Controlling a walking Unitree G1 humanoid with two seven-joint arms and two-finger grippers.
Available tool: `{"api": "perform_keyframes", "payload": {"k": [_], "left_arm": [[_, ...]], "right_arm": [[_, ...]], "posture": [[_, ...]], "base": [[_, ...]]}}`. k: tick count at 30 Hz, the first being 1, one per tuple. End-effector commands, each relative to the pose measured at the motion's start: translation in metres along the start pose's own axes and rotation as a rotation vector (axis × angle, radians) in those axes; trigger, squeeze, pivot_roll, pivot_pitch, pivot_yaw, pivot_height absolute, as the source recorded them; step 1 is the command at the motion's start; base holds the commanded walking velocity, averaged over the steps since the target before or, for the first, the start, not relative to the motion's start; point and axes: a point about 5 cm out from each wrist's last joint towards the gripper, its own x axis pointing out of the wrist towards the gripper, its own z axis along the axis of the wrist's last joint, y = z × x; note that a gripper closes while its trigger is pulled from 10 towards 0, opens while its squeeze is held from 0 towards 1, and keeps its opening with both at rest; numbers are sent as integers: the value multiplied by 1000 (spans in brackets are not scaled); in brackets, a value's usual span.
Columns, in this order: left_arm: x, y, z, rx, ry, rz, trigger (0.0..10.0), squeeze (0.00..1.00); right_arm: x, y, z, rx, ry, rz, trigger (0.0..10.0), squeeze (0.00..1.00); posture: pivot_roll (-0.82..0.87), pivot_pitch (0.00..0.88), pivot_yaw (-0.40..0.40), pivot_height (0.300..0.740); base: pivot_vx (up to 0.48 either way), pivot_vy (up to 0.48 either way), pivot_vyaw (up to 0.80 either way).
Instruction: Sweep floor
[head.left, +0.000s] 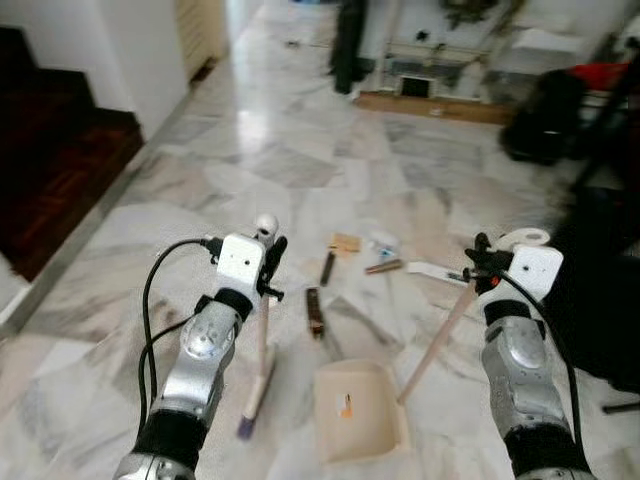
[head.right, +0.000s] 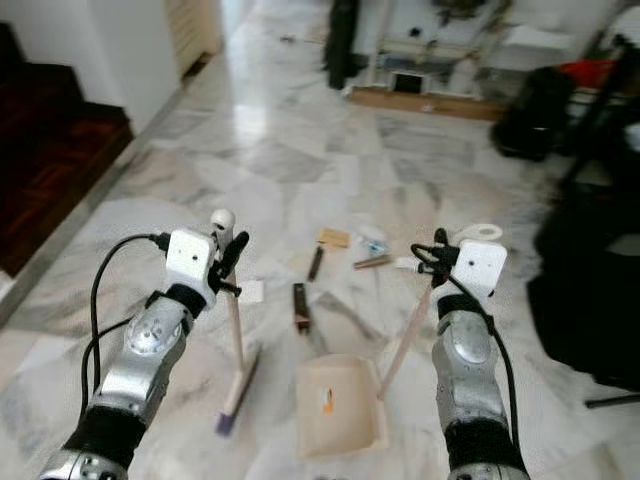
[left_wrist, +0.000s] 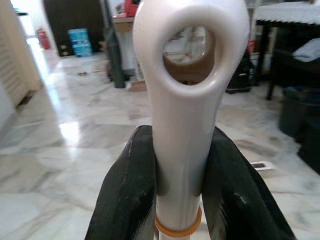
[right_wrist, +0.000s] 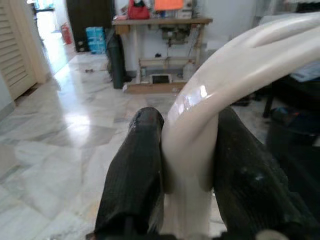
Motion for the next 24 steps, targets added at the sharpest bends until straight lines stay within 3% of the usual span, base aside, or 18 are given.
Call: {"api": "perform_keyframes", "payload": {"k": [1, 7, 16, 24], "left_arm": [[7, 4, 7, -33, -31, 34, 10000, 0], [11, 8, 4, -88, -23, 69, 10000, 0], [21, 17, 6, -97, -24, 91, 10000, 0], [25, 14, 6, -93, -28, 85, 10000, 0]], "right_arm": [[1, 0, 12, 24, -67, -6, 10000, 0], [-3, 2, 11, 43, -88, -16, 10000, 0], [-12, 10, 3, 72, -93, -47, 10000, 0], [-15, 8, 3, 76, -99, -47, 10000, 0]], "posture": [[75, 42, -8, 740], [69, 0, 19, 740], [52, 0, 61, 740], [54, 0, 46, 740]], "base": [[0, 0, 0], [0, 0, 0], [0, 0, 0], [77, 0, 0]]}}
